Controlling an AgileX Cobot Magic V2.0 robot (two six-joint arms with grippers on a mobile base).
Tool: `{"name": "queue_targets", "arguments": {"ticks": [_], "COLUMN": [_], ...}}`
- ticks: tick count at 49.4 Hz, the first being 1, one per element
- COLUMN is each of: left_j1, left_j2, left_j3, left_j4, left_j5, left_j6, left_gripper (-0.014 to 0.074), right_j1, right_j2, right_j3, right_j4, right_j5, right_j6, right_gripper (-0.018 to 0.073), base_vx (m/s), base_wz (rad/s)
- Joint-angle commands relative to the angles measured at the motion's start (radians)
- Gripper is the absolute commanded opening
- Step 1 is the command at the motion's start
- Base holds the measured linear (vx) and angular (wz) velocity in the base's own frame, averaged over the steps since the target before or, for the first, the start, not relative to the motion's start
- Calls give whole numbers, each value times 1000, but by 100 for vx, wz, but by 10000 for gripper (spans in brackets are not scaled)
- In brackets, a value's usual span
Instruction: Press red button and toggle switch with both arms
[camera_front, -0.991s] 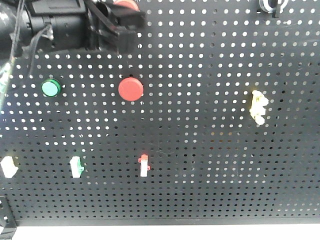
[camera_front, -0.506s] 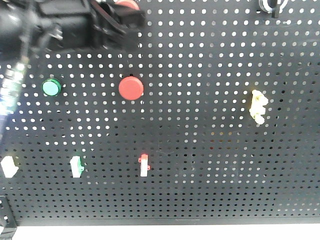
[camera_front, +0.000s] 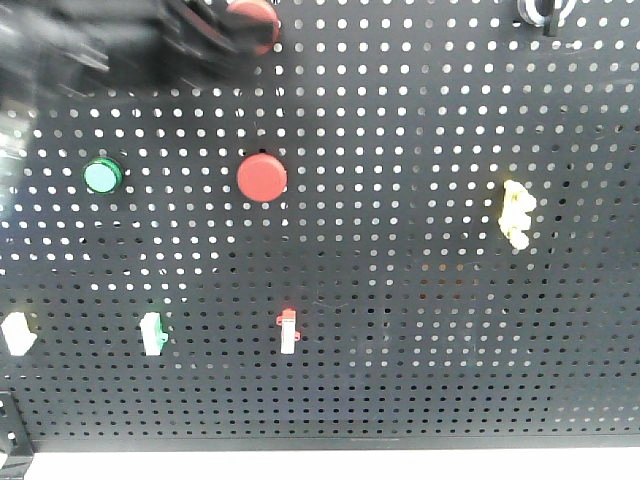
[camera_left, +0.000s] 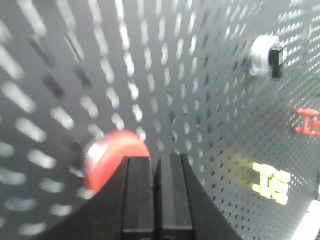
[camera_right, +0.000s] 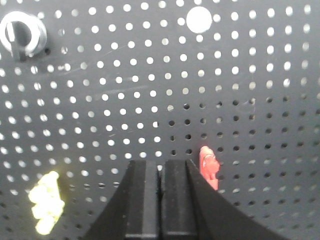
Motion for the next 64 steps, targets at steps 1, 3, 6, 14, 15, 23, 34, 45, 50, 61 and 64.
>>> {"name": "queue_targets", "arguments": {"ticks": [1,3,6,14,15,23,34,45,50,61,64], "left_j1": [-2,-2,-2,-2,-2,-2,-2,-2,-2,-2,-2], "left_j2": [-81,-101,-136,-279,-301,-471,-638,-736,-748,-748,-748], "left_j3": [12,42,96,322,358,631,872,938,938,938,938], "left_j4": [8,18,26,18,18,15,13,16,17,17,17], "left_j5": [-43,-45,-54,-136,-152,-264,-321,-294,-281,-248,-248], "left_j6": [1,1,2,2,2,-7,-62,-91,-91,-91,-91], "left_gripper": [1,1,1,1,1,1,1,1,1,1,1], "right_j1": [-1,-1,-1,-1,0,79,352,406,406,402,387], "right_j2": [-6,-7,-10,-13,-13,21,146,339,404,476,484], "right_j3": [-39,-44,-58,-114,-121,-162,-253,-451,-530,-599,-602], "right_j4": [-4,-4,3,77,97,226,328,326,326,325,325], "right_j5": [-49,-37,-12,39,44,82,4,-26,-6,5,5], "right_j6": [-54,-70,-99,-140,-150,-308,-464,-460,-460,-460,-454], "right_gripper": [-3,-3,-3,-3,-3,-3,-3,-3,-3,-3,-3], "base_vx": [0,0,0,0,0,0,0,0,0,0,0], "base_wz": [0,0,0,0,0,0,0,0,0,0,0]}}
